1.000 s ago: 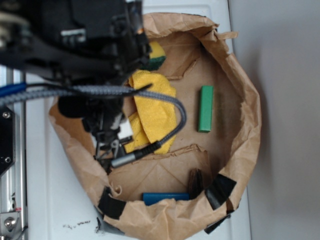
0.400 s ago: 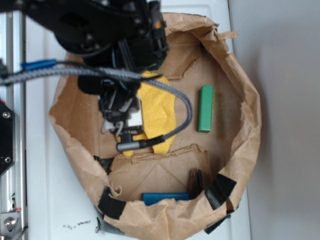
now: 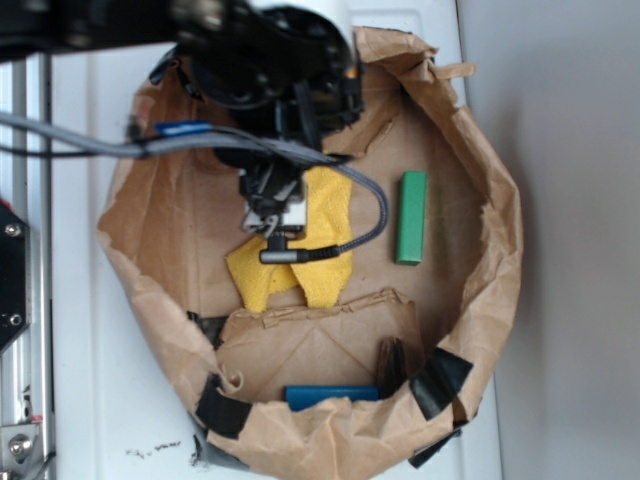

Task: Grab the green sponge.

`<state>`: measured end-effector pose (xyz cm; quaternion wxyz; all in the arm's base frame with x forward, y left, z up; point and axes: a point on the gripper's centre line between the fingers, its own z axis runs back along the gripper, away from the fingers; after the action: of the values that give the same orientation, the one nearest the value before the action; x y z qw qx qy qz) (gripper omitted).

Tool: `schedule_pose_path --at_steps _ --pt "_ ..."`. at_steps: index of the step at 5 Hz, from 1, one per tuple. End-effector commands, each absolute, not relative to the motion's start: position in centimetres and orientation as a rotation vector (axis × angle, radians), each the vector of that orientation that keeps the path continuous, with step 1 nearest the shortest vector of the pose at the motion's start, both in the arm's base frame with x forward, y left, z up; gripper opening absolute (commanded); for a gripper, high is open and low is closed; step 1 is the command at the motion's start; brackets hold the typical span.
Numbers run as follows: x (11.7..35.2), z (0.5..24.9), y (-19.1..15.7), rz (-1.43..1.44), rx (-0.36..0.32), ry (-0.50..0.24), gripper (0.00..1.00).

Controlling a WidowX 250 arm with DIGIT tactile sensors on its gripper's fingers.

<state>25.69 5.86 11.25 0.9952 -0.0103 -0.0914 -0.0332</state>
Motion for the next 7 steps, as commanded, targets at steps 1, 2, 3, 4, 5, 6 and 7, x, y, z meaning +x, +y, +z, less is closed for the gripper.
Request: schedule_pose_path --at_steps 1,2,3,4,5,6,7 --pt "26.3 12.8 7.0 -0.051 0.005 -0.239 1.00" --pt "26.3 12.8 7.0 -0.051 0.005 -0.239 1.00" --pt "27.0 9.3 7.6 -0.273 -0.002 -0.223 1.00" --pt "27.5 8.0 8.6 -0.335 0.005 -0.215 1.00" --pt "27.9 8.1 9.7 -0.353 -0.002 -0.176 1.00" --pt "27.7 9.6 9.8 -0.377 -0.037 -0.159 1.00" --pt "27.3 11.1 10.0 -0.396 -0.080 -0.134 1.00"
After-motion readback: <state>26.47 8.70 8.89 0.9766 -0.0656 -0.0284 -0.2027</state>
